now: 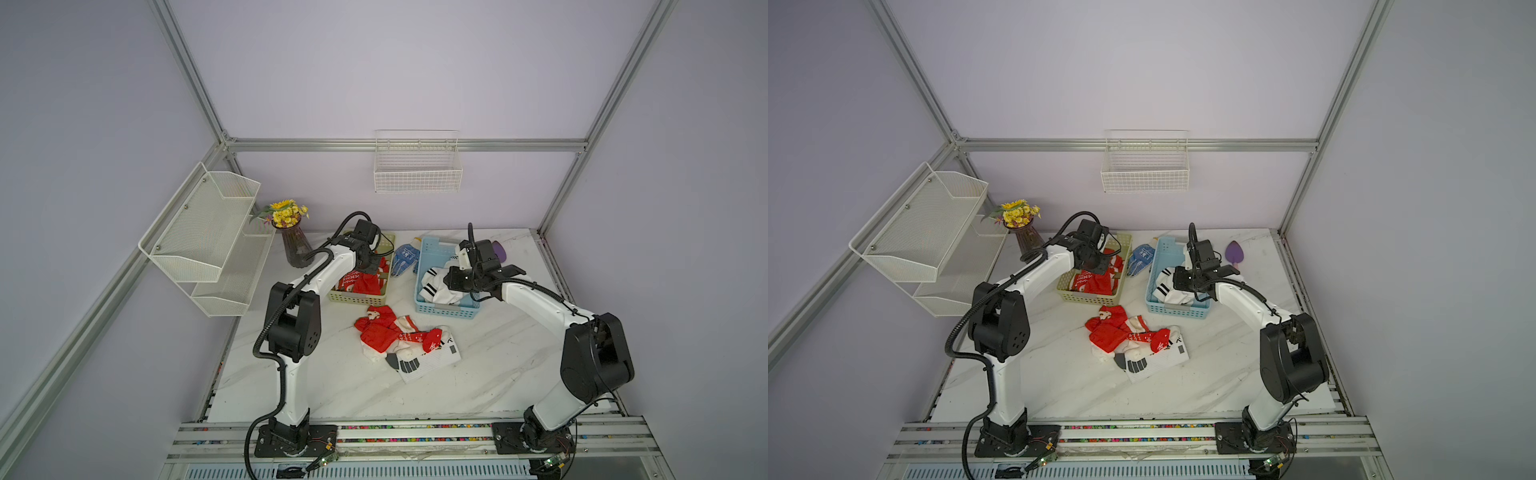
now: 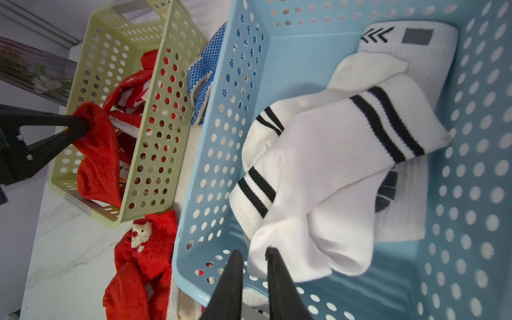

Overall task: Sort the socks into the basket by color
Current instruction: Place the sock in the bin.

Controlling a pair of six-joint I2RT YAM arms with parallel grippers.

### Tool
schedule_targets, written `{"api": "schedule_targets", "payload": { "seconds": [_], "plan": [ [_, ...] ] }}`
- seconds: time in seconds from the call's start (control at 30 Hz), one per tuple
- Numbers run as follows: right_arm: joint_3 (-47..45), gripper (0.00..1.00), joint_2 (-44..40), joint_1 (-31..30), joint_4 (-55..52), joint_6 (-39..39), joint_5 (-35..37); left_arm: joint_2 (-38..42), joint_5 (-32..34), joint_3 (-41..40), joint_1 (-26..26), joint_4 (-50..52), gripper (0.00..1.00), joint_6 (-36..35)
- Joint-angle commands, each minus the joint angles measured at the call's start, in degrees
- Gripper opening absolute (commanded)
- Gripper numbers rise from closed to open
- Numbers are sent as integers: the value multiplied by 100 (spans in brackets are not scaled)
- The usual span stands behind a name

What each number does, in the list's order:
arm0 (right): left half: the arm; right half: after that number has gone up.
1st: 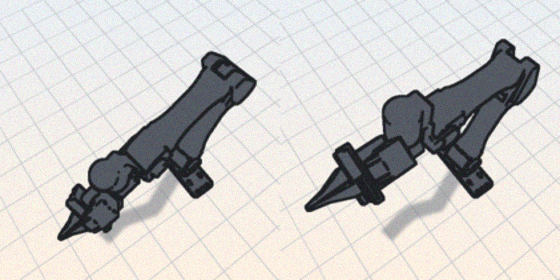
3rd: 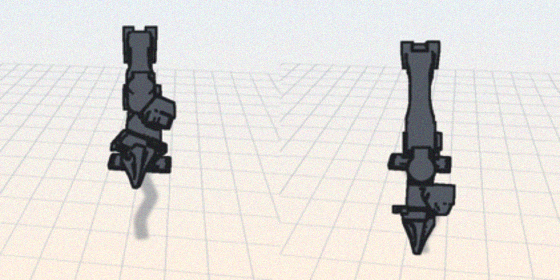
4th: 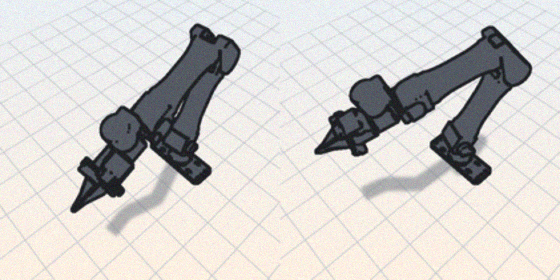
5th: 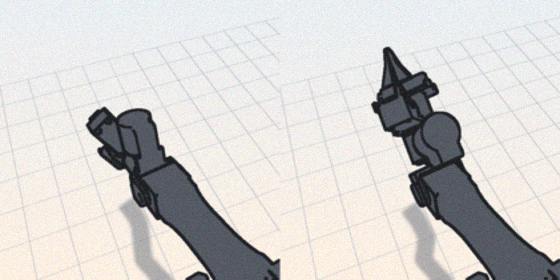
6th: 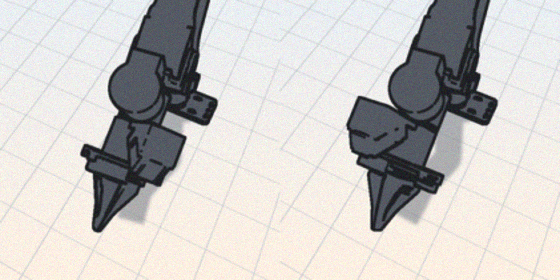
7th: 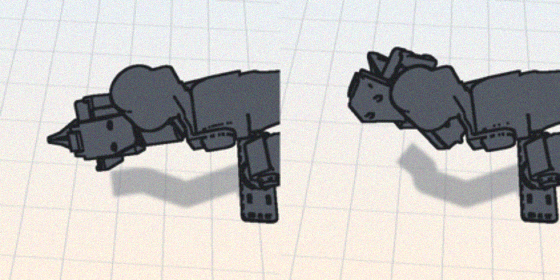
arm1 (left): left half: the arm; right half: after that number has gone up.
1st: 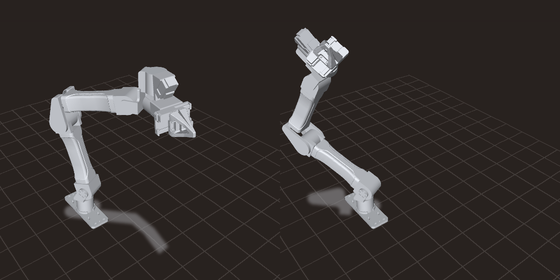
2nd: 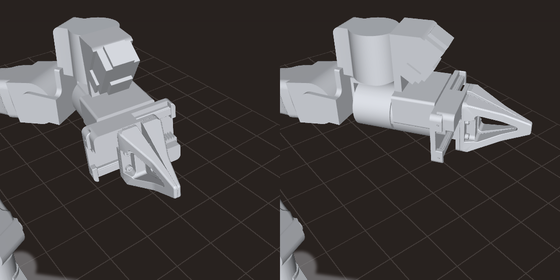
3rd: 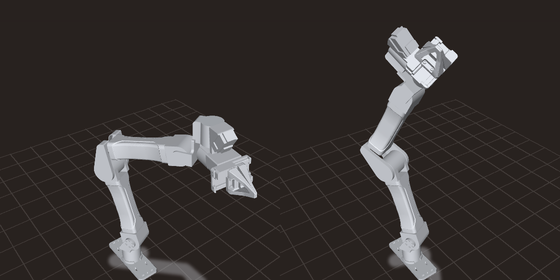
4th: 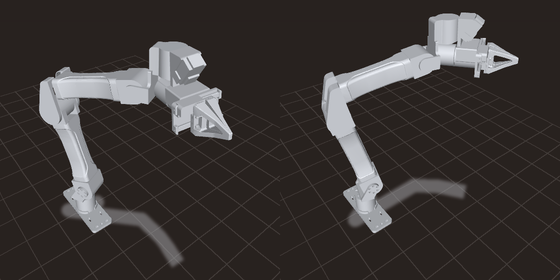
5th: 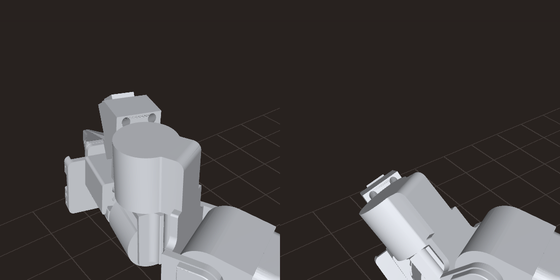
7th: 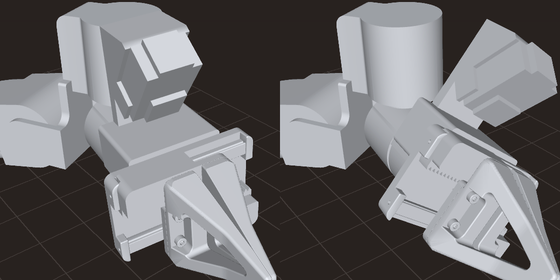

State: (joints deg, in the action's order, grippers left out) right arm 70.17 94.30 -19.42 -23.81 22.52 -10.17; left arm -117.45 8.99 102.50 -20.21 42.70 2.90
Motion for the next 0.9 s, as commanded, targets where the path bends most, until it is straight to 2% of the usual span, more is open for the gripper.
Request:
{"api": "schedule_targets", "payload": {
  "seconds": [0.0,0.53,0.87],
  "plan": [
    [80,21,62,-7,149,-100,-37,-38,6,503,85,-328,0,0],
    [163,21,271,-6,149,-73,-28,-876,-46,1441,275,-508,2,-11],
    [234,21,402,-3,192,-53,-46,-1004,-134,1513,342,-527,11,59]
  ]
}}
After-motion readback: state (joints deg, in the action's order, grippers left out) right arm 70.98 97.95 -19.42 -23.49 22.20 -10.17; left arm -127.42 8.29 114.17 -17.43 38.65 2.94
